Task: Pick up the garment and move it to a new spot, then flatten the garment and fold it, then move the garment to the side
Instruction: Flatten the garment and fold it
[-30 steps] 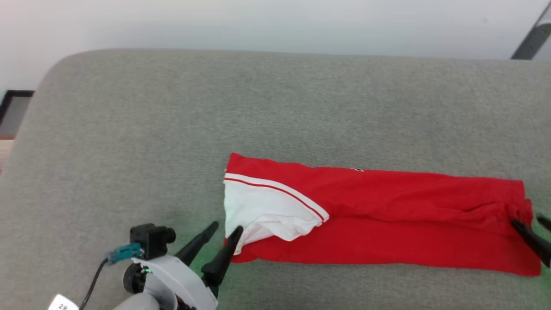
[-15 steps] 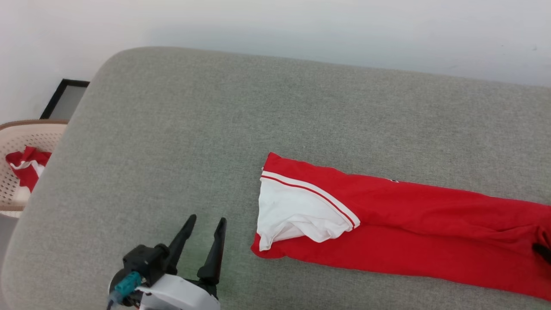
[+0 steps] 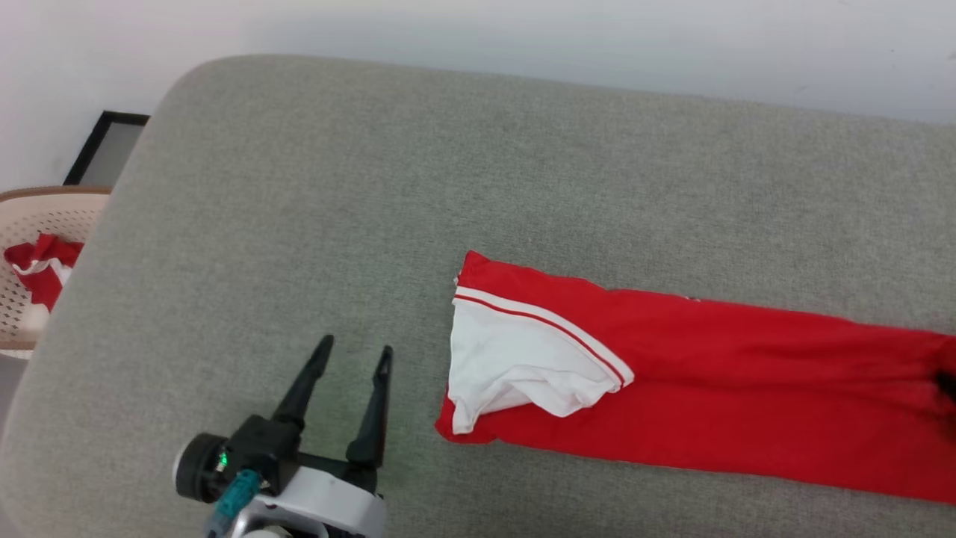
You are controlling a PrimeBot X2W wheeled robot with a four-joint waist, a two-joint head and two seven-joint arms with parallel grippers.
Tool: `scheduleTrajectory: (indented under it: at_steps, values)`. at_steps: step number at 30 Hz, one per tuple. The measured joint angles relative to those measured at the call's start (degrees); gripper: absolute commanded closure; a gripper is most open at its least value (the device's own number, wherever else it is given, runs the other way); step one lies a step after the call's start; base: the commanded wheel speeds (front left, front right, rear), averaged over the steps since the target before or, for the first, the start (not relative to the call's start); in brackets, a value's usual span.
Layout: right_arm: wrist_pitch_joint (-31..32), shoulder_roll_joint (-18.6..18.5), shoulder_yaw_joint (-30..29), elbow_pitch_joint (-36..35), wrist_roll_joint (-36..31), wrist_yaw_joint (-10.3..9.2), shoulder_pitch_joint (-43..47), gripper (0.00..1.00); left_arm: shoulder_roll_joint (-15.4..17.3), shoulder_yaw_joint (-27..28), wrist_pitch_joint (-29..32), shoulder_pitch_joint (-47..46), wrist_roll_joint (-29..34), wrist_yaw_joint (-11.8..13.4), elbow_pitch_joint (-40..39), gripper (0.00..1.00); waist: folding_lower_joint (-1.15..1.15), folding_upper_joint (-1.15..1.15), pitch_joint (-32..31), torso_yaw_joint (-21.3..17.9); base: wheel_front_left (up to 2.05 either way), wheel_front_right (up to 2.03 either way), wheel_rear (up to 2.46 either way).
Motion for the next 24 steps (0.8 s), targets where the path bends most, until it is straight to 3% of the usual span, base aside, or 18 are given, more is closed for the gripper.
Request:
scheduleTrajectory:
  at_steps: [6,17,24]
  values:
    - [-3.3,0.0,-2.7,-0.5,-0.6,0.10,-0.4,1.00,-2.1,4.6,0.0,0.9,1.3,-0.6,-2.3,0.00,0.00,0.00,0.3,-1.9,0.00,0.00,0.00]
    - [-9.3,-8.2,-11.1,5.2,-0.3,0.02,1.2,1.00,-2.4,5.3,0.0,1.0,2.7,-1.8,-6.7,0.00,0.00,0.00,2.1,-6.9,0.00,0.00,0.00]
    - [-11.7,-10.7,-14.6,9.0,0.1,0.01,0.9,1.00,-1.9,4.4,0.0,0.3,2.6,-1.8,-7.7,0.00,0.00,0.00,3.4,-9.3,0.00,0.00,0.00]
